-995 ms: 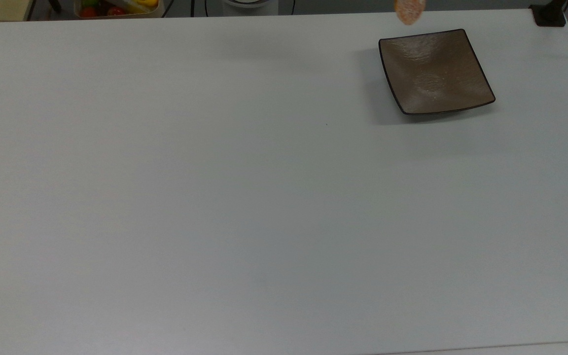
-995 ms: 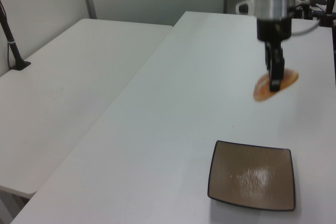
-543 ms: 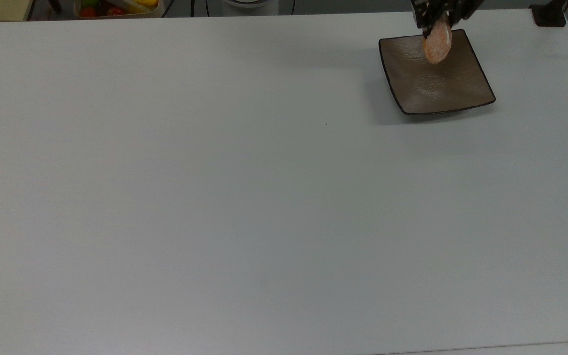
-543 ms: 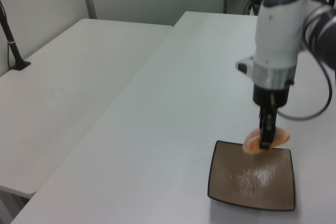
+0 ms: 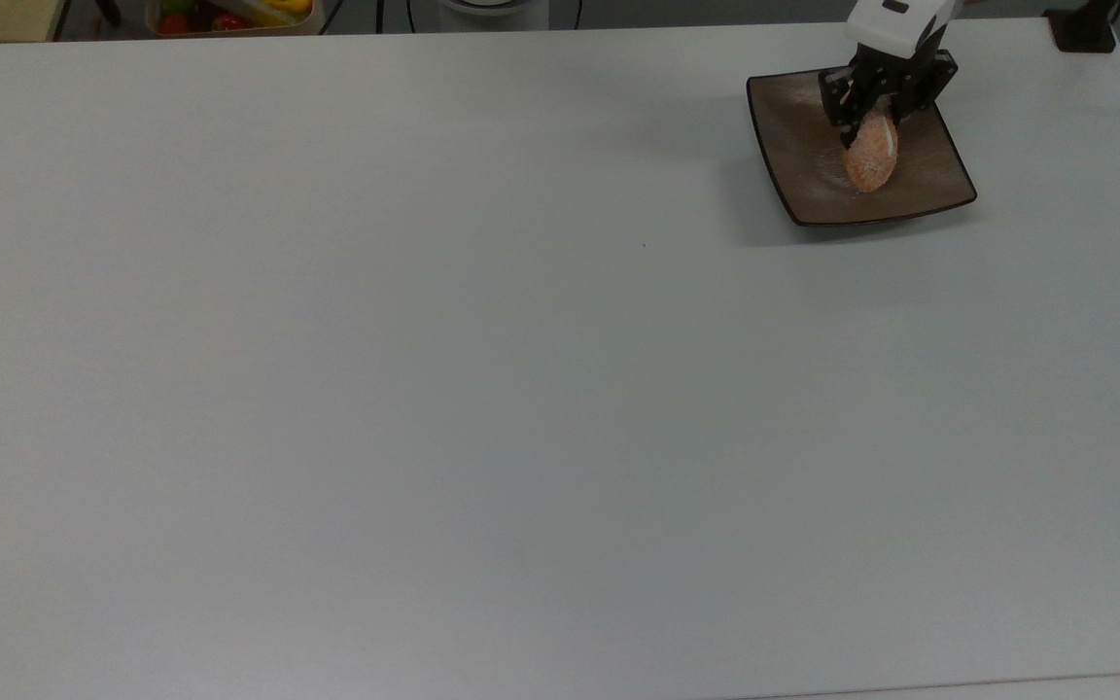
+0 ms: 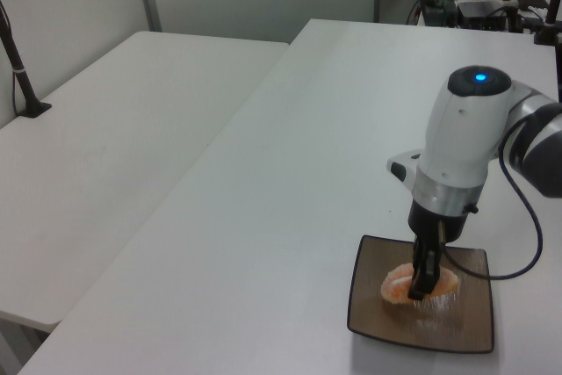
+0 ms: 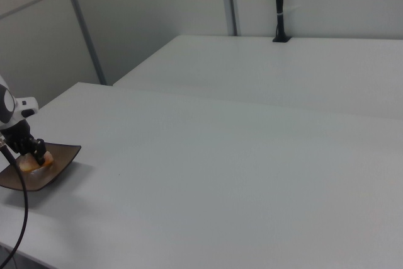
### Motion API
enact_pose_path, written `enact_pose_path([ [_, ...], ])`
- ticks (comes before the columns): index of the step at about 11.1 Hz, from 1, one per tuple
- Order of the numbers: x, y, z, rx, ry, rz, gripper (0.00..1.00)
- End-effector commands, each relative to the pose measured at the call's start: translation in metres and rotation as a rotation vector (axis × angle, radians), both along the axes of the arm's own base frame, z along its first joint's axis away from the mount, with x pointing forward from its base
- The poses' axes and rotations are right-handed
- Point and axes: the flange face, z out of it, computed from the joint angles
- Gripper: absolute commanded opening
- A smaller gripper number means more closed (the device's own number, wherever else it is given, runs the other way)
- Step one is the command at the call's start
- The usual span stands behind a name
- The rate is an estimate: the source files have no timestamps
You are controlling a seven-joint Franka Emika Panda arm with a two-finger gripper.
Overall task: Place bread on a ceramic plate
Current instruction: 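Lower the bread roll onto the plate and open the gripper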
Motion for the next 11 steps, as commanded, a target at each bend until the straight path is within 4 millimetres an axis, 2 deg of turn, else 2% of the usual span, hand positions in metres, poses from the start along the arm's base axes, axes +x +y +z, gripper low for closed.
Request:
enact_pose_path([
  [1, -0.001, 0.002, -0.015, -0.005, -0.006, -0.005, 0.57],
  [3, -0.001, 0.002, -0.014, -0.011, -0.003, -0.005, 0.79],
  [6, -0.001, 0.001, -0.013, -0.022, 0.003, -0.005, 0.93],
  [7, -0.001, 0.0, -0.007, -0.034, 0.007, -0.009, 0.98],
  [9, 0.006, -0.011, 0.029, -0.039, -0.012, -0.034, 1.0],
  [11, 0.024, -0.035, 0.073, -0.029, -0.039, -0.093, 1.0],
])
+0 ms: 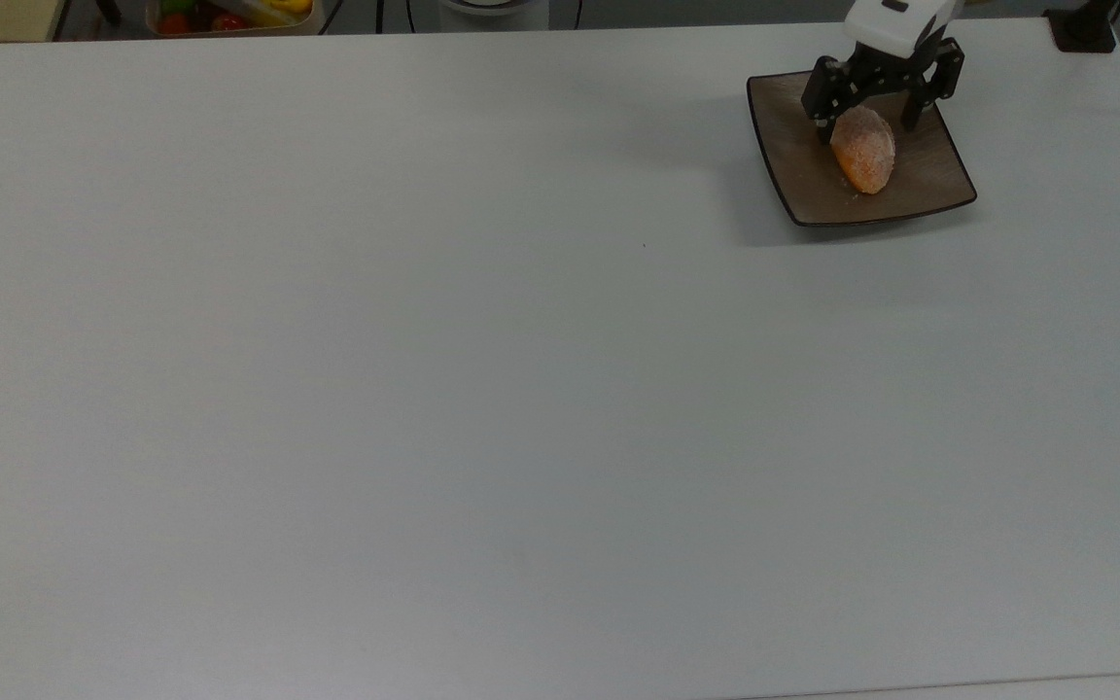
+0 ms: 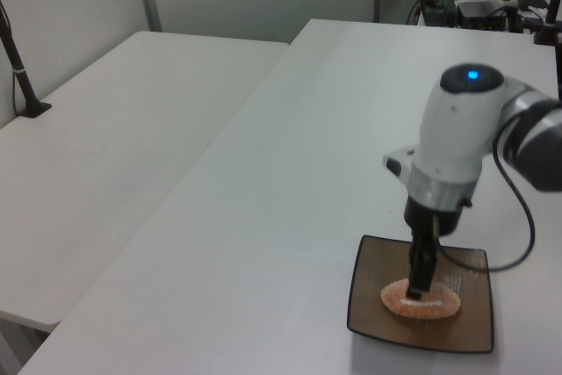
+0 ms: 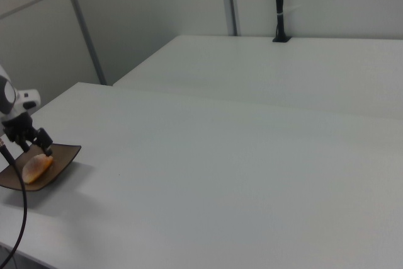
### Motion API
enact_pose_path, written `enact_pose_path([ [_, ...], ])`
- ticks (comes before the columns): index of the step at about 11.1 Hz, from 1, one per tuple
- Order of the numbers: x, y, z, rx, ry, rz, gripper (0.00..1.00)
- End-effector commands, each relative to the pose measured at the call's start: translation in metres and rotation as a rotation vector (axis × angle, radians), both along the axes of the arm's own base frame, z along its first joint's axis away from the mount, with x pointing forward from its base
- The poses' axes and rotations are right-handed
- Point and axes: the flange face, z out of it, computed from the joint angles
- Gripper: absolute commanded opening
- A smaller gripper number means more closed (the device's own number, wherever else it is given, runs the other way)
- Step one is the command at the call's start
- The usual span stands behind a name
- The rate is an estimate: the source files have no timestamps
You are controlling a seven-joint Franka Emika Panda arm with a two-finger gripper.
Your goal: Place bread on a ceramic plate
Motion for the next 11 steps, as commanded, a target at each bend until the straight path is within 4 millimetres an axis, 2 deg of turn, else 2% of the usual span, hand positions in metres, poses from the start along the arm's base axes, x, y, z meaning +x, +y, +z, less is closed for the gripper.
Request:
enact_pose_path([
  [1, 0.017, -0.038, 0.079, -0.01, -0.049, -0.097, 1.0],
  [5, 0.039, -0.104, 0.181, 0.01, -0.019, -0.254, 1.0],
  [7, 0.05, -0.155, 0.222, -0.003, 0.024, -0.331, 1.0],
  [9, 0.062, -0.209, 0.249, 0.01, 0.087, -0.372, 1.0],
  [11, 0.058, -0.258, 0.269, 0.008, 0.146, -0.287, 1.0],
])
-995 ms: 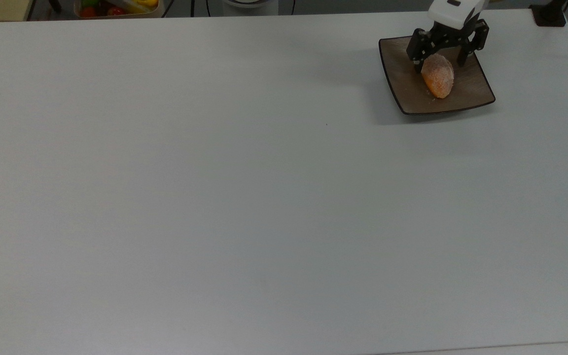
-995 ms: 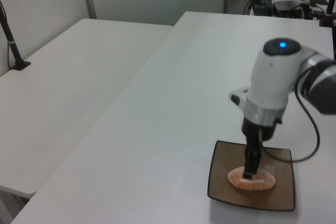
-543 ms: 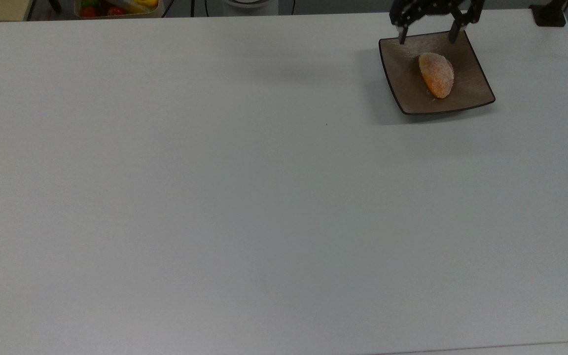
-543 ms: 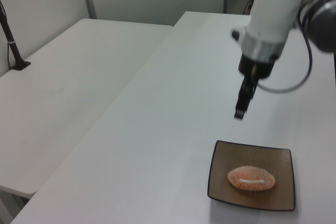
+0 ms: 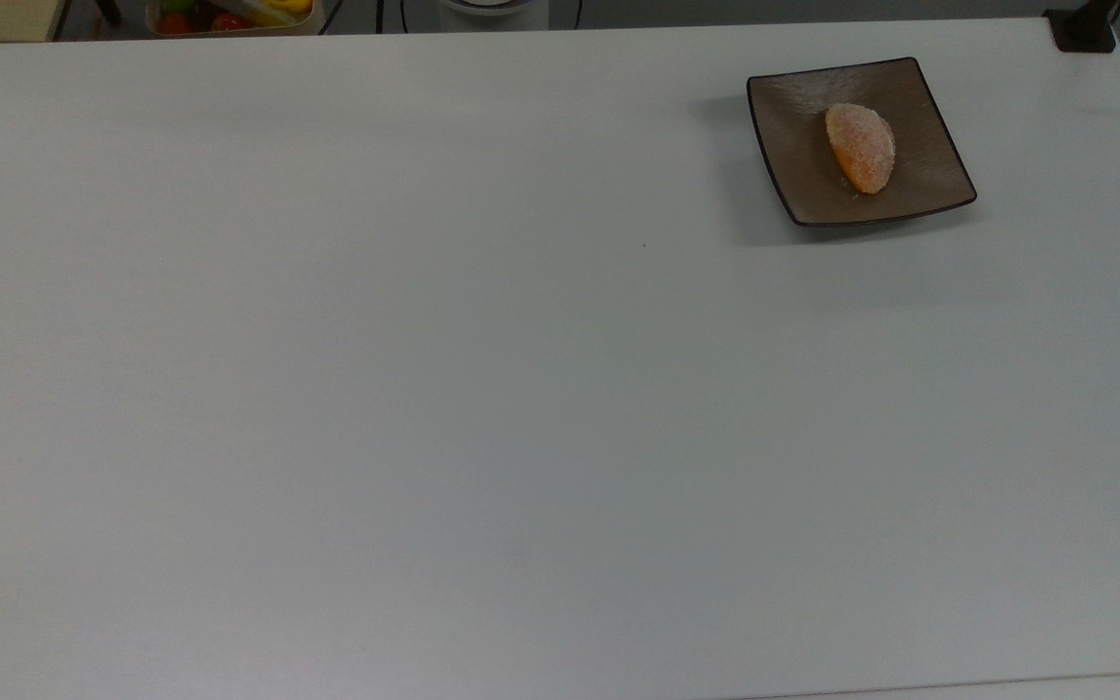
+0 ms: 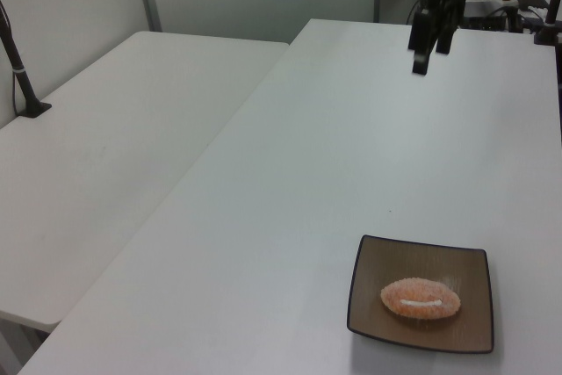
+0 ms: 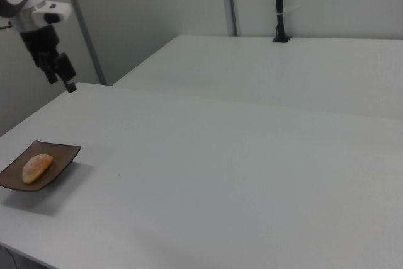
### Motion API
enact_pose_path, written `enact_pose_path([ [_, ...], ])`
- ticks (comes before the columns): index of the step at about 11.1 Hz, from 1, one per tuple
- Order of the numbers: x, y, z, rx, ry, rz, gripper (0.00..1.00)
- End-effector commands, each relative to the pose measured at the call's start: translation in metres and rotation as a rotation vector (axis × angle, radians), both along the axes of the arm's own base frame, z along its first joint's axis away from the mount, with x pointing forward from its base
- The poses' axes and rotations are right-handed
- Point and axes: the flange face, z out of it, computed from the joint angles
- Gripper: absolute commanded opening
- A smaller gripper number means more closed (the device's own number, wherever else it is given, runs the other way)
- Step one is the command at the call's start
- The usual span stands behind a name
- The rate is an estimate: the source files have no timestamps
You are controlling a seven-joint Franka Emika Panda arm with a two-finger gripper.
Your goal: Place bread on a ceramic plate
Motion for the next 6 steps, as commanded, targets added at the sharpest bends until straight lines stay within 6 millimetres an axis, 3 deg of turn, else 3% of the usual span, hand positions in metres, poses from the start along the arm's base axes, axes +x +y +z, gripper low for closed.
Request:
enact_pose_path([
  [1, 0.0, -0.069, 0.023, 0.023, 0.067, 0.075, 1.0],
  [4, 0.023, -0.151, 0.022, 0.041, 0.053, 0.111, 1.0],
  [6, 0.04, -0.173, 0.014, 0.042, 0.017, 0.147, 1.0],
])
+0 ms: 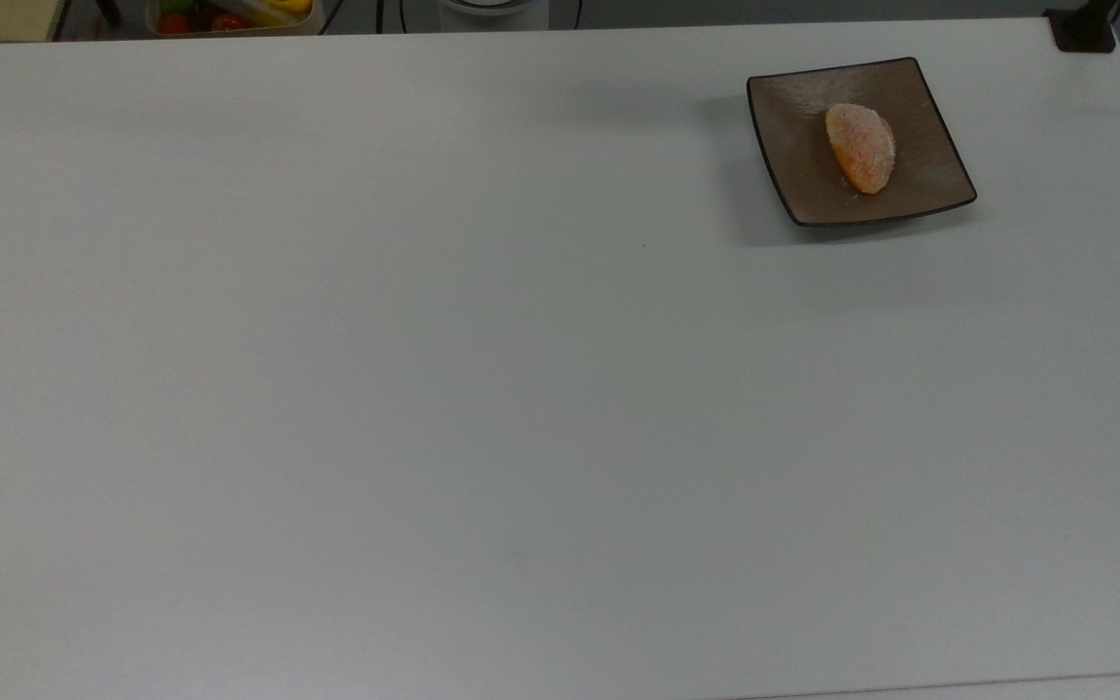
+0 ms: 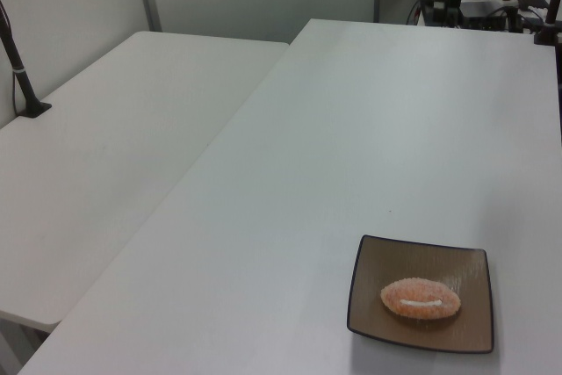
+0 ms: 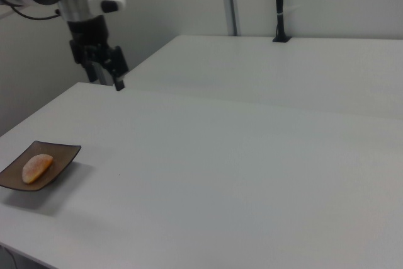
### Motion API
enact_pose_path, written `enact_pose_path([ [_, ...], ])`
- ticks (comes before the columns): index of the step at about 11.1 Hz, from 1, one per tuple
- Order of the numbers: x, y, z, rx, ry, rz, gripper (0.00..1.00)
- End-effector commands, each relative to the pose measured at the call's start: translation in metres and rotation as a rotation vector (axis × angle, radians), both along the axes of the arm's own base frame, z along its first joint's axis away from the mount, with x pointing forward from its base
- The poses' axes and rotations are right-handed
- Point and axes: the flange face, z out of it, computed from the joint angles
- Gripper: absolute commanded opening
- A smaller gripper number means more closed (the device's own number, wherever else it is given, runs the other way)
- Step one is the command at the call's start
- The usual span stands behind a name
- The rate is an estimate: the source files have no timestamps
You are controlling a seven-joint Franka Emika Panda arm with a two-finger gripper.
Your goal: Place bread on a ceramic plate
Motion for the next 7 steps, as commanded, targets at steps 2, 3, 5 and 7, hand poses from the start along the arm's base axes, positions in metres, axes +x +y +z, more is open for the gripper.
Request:
enact_pose_path([
  [2, 0.029, -0.026, -0.017, 0.018, -0.059, 0.1, 1.0],
  [3, 0.037, -0.026, -0.023, 0.017, -0.084, 0.141, 1.0],
  [5, 0.053, -0.026, -0.036, 0.013, -0.132, 0.168, 1.0],
  [7, 0.056, -0.024, -0.043, 0.019, -0.131, 0.253, 1.0],
])
